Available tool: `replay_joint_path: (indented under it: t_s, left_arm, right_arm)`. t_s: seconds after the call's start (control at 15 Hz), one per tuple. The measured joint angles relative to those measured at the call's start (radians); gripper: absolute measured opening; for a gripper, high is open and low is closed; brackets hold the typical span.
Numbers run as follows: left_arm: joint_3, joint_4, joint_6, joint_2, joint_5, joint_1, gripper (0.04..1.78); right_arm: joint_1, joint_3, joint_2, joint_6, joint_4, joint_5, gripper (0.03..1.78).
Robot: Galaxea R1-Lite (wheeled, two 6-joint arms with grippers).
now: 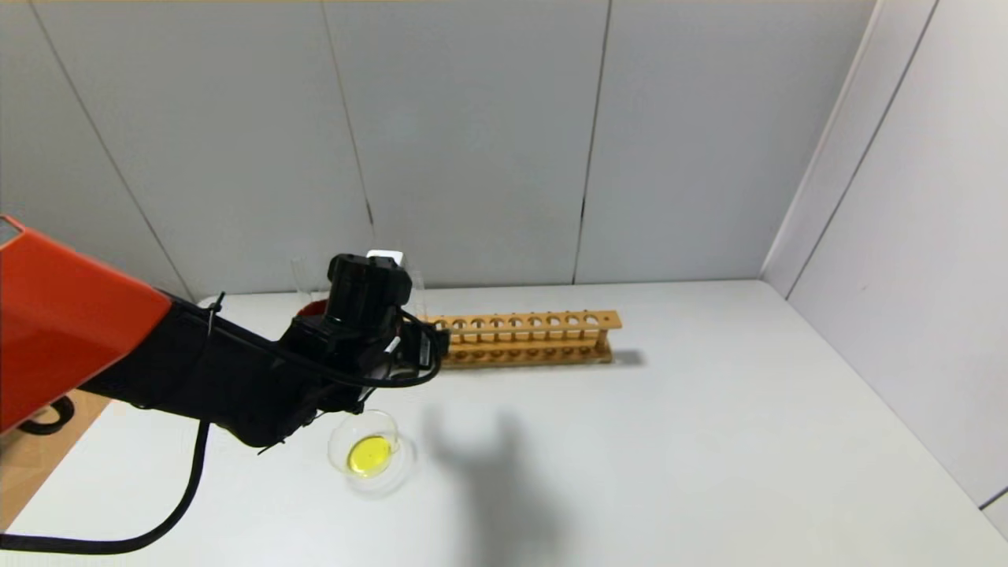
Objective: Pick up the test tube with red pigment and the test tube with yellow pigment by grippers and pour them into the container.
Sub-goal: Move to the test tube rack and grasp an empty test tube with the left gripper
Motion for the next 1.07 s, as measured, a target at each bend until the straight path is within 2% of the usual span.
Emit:
replay_joint_path:
  t_s: [0.53,0.87,1.07]
  left_arm:
    - [-0.205,0.008,0.003,0.173,-0.003,0.082,1.75]
    - [-0.284,0.006,0.004,0.247,-0.041,0.106,1.75]
    - [-0.29,-0.001,0.003,0.261,-0.068,0.107,1.61]
  right_arm:
    - [0.001,0.0,0.0,0.0,0.0,0.0,1.75]
    - [0.0,0.0,0.0,0.0,0.0,0.0,1.75]
    - [0.0,0.0,0.0,0.0,0.0,0.0,1.75]
